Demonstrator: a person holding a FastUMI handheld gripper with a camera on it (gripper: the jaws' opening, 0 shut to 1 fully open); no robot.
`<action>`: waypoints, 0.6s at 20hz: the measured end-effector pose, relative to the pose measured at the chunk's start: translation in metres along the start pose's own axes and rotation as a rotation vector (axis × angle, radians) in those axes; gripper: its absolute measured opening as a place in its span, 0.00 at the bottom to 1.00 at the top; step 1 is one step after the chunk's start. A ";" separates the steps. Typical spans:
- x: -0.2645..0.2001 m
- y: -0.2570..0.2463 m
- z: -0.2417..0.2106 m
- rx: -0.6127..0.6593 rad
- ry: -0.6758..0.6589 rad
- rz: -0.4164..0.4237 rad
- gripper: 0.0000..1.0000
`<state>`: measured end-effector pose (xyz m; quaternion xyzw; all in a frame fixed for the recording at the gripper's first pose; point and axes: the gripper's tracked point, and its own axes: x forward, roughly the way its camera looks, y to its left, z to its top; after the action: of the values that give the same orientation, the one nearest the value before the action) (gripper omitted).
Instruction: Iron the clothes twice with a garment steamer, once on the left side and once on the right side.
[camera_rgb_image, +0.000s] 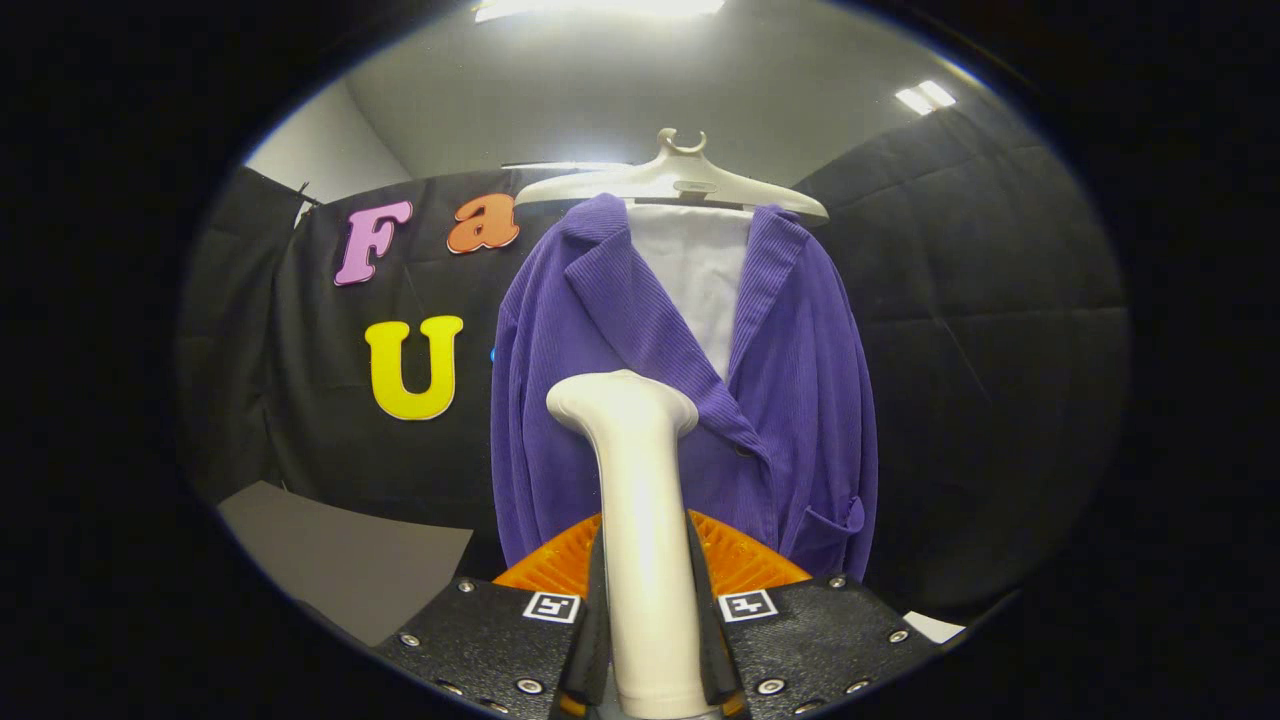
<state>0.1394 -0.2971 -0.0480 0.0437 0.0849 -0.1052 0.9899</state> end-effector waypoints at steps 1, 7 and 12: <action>-0.001 -0.001 -0.012 -0.012 0.022 0.000 0.36; -0.003 -0.008 -0.055 -0.017 0.051 -0.011 0.36; -0.007 -0.016 -0.091 -0.029 0.093 -0.019 0.36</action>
<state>0.1149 -0.3020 -0.1375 0.0332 0.1326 -0.1114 0.9843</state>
